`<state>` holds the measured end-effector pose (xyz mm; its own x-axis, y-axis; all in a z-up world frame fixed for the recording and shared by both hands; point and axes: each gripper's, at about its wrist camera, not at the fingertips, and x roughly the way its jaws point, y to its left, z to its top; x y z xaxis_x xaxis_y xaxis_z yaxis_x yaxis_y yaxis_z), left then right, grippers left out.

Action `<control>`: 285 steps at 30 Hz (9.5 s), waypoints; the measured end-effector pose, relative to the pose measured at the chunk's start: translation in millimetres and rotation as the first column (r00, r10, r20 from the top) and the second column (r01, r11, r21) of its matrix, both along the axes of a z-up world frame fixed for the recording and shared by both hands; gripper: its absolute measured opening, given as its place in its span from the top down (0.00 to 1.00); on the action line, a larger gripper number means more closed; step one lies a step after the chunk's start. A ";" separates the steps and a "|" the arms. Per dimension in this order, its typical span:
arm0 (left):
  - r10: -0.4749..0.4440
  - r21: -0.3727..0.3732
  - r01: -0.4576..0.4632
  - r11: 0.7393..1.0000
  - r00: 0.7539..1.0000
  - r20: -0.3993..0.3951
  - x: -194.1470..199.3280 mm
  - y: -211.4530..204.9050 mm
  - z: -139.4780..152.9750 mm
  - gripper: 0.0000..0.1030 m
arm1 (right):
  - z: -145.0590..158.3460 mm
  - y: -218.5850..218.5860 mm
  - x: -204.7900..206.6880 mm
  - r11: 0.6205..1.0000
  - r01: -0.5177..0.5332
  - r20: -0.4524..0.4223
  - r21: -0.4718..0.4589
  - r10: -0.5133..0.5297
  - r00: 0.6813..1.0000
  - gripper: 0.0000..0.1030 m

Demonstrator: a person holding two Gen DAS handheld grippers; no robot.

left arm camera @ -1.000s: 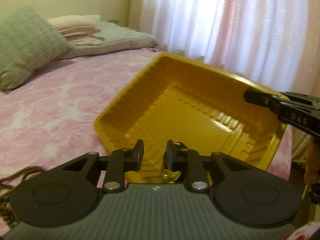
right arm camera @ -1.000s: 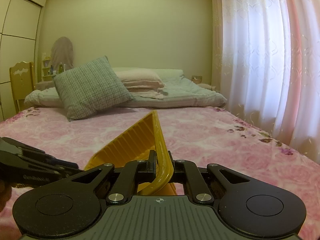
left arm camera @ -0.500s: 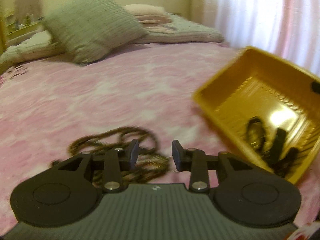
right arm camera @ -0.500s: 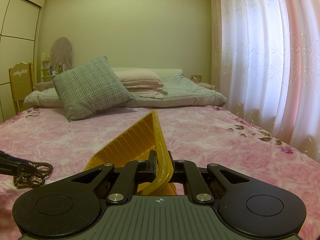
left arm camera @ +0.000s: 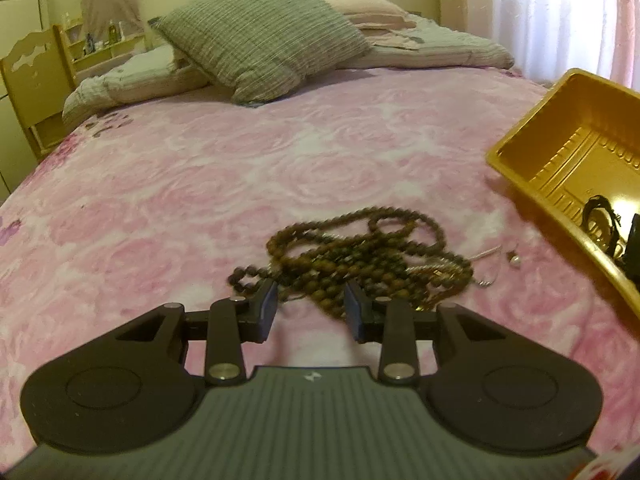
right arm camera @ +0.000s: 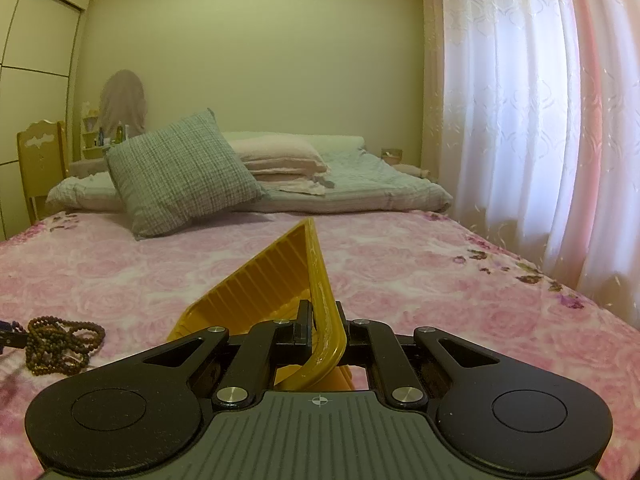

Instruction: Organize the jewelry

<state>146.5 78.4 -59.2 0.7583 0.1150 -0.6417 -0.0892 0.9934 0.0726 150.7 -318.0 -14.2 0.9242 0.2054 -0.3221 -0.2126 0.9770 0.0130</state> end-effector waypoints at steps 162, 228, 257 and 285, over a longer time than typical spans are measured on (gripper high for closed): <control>-0.172 -0.044 0.170 0.984 0.985 -0.031 21.3 -0.3 16.8 0.74 | 16.7 4.6 17.4 0.999 0.022 -0.138 -0.026 -0.025 0.990 0.93; -0.583 -0.232 0.579 0.781 0.810 0.060 119.1 -194.9 96.1 0.94 | 12.8 5.6 19.8 0.999 0.018 -0.128 -0.039 -0.023 0.991 0.93; -0.433 -0.385 0.364 0.848 0.895 -0.109 126.7 -94.1 12.0 0.79 | 11.2 8.1 17.3 0.999 0.021 -0.129 -0.044 -0.026 0.991 0.93; -0.477 -0.431 0.373 0.822 0.864 -0.160 135.7 -101.3 -2.2 0.94 | 11.1 6.1 18.4 0.999 0.024 -0.128 -0.044 -0.029 0.991 0.93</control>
<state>282.2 -22.9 -61.4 0.4820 -0.4676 -0.7409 0.3184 0.8813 -0.3491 169.1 -311.8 -3.2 0.8796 0.1654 -0.4460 -0.1862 0.9825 -0.0027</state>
